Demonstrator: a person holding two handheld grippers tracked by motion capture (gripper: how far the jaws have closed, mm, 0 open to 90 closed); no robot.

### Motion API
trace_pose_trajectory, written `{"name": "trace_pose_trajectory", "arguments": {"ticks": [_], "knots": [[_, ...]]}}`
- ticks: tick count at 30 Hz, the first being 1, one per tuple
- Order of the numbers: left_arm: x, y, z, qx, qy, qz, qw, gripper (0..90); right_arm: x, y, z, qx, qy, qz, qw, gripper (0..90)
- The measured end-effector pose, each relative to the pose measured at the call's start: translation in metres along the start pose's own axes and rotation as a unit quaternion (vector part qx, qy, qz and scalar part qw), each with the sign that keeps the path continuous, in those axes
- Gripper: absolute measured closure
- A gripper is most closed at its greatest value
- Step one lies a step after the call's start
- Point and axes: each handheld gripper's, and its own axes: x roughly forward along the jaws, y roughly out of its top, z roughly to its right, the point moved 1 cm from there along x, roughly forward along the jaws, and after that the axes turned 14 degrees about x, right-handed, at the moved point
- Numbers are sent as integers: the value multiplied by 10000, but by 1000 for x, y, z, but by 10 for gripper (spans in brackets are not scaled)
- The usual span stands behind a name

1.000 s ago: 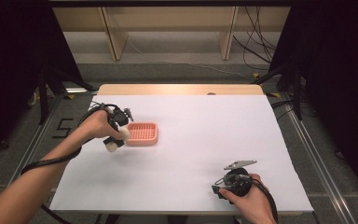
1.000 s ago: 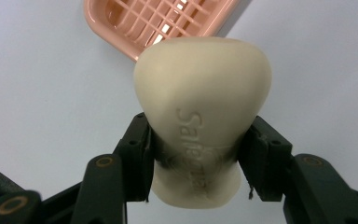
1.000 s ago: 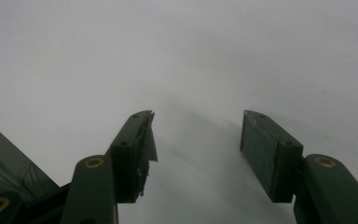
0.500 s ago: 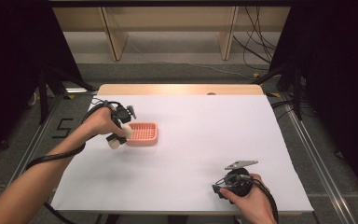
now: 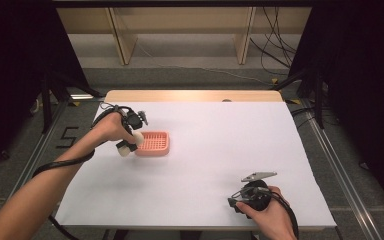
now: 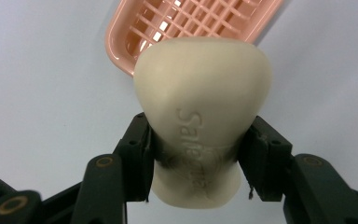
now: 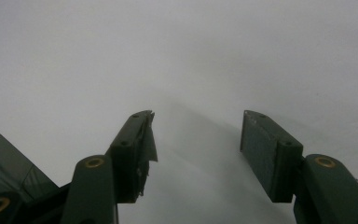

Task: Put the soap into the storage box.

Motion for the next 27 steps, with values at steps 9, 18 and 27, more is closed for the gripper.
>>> {"name": "trace_pose_trajectory", "arguments": {"ticks": [9, 18, 27], "knots": [[4, 5, -5, 39, 1, -2, 10000, 491, 0, 0, 1, -3, -19, 31, 10000, 443], [6, 8, -8, 70, 33, -11, 10000, 491, 1, 0, 2, -12, -195, 61, 9998, 443], [6, 15, -11, 161, 86, -25, 9998, 490, 1, -1, 1, 44, -38, 41, 10000, 443]]}}
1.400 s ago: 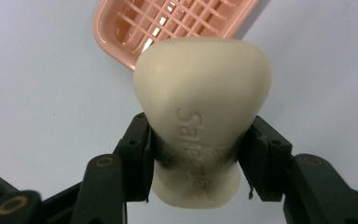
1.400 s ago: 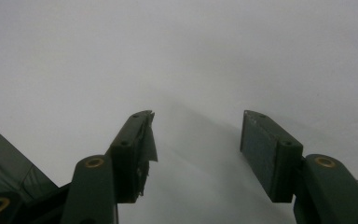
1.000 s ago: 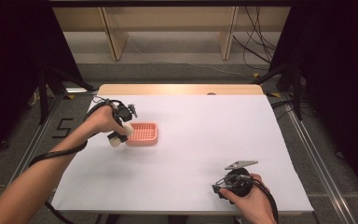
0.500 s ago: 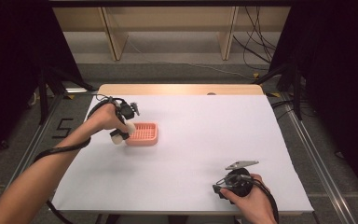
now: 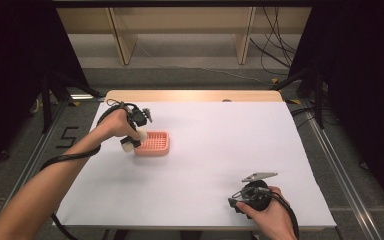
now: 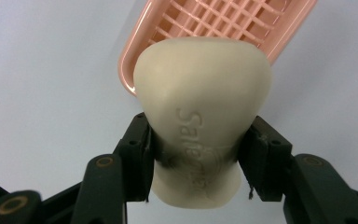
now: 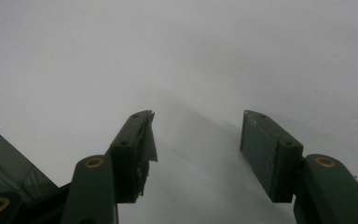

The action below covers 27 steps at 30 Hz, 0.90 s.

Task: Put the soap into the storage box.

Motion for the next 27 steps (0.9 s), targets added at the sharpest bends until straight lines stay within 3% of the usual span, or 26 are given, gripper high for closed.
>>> {"name": "trace_pose_trajectory", "arguments": {"ticks": [8, 17, 27], "knots": [[-1, 7, -2, 70, 90, 30, 9999, 491, 0, 0, 0, 9, -36, -10, 10000, 443], [-2, 17, -2, 284, 213, 79, 9993, 491, -1, -1, 1, -69, 37, 12, 10000, 443], [0, 24, -2, 417, 231, 71, 9988, 491, -2, -2, 0, 46, 20, -62, 10000, 442]]}}
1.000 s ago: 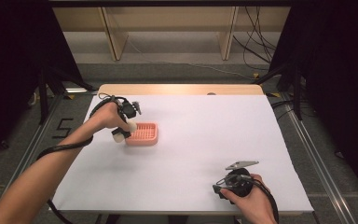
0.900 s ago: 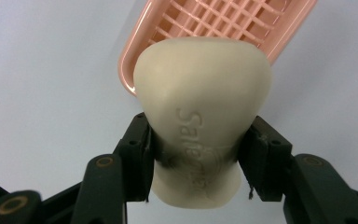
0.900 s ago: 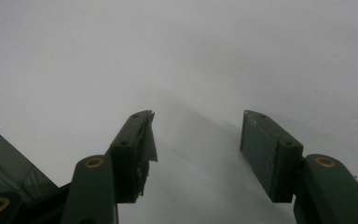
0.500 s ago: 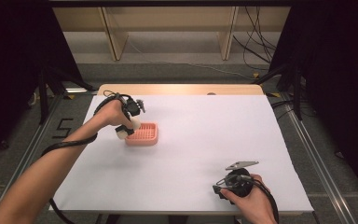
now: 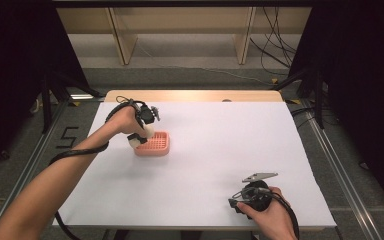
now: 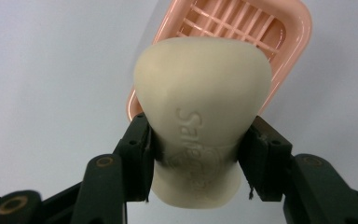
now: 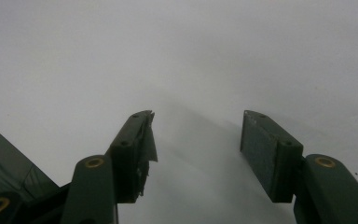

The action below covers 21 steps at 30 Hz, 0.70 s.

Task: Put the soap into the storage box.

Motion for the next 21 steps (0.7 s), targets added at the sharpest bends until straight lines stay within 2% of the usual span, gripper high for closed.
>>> {"name": "trace_pose_trajectory", "arguments": {"ticks": [1, 2, 3, 4, 10, 13, 16, 21], "knots": [[0, 1, 0, -3, 0, 12, 10000, 491, 0, 0, 0, 22, 9, -14, 10000, 442], [0, 1, 0, 10, 6, 14, 10000, 491, 1, 0, 1, -71, 9, 38, 10000, 442], [1, 2, 0, 29, 62, 55, 10000, 491, 0, 0, -1, 50, 10, -30, 10000, 443], [1, 3, 1, 45, 86, 64, 9999, 491, 1, 0, 1, -43, 6, 24, 10000, 442], [3, 7, 2, 173, 62, 5, 9998, 491, 1, 0, 1, -44, 7, 5, 10000, 442], [4, 9, 3, 156, 61, 21, 9999, 491, 0, 0, 0, 18, -15, -20, 10000, 442], [4, 10, 2, 251, 70, 21, 9997, 491, 2, 0, 2, -77, 5, 29, 10000, 442], [7, 11, 2, 336, 99, 46, 9994, 491, 2, -1, 2, -58, -4, 38, 10000, 441]]}}
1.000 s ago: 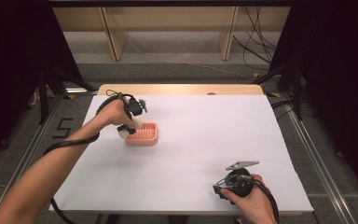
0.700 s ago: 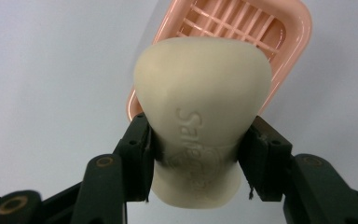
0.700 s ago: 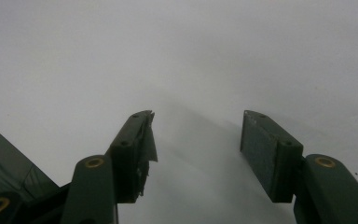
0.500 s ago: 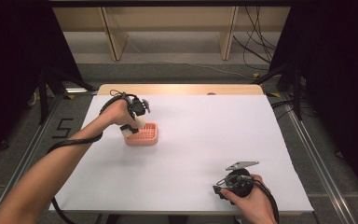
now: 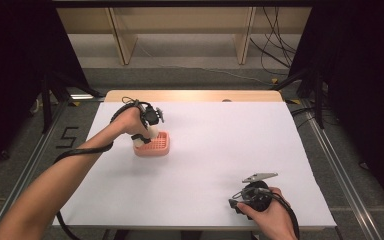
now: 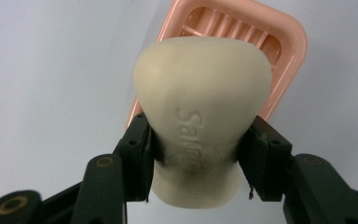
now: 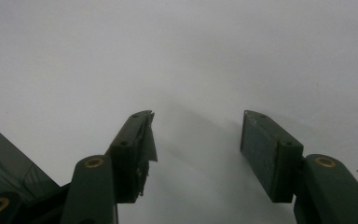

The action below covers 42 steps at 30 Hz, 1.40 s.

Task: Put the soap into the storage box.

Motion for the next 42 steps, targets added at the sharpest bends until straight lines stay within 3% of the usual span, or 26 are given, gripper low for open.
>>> {"name": "trace_pose_trajectory", "arguments": {"ticks": [13, 15, 16, 24, 25, 32, 34, 42], "knots": [[3, 3, 0, 188, -3, 9, 9998, 490, 0, 0, 1, -1, 22, -101, 9999, 440], [3, 3, 1, 133, -56, 17, 9999, 491, 0, 0, 1, 3, 23, -98, 9999, 440], [5, 4, 1, 210, -21, 3, 9998, 491, -1, 0, 0, 31, 30, -116, 9999, 440], [8, 6, 1, 279, -41, -32, 9996, 491, -2, 0, 0, 35, -6, -55, 10000, 441], [8, 7, 2, 181, -89, -11, 9998, 491, -2, 0, 0, 35, -6, -55, 10000, 441], [11, 8, 1, 363, -69, -59, 9993, 491, -2, 0, 0, 39, 21, -67, 10000, 441], [12, 8, 2, 293, -92, -30, 9995, 490, -2, 0, 0, 41, 21, -64, 10000, 442], [16, 10, 1, 418, -71, -4, 9991, 491, -2, 0, 0, 67, 1, -56, 10000, 441]]}}
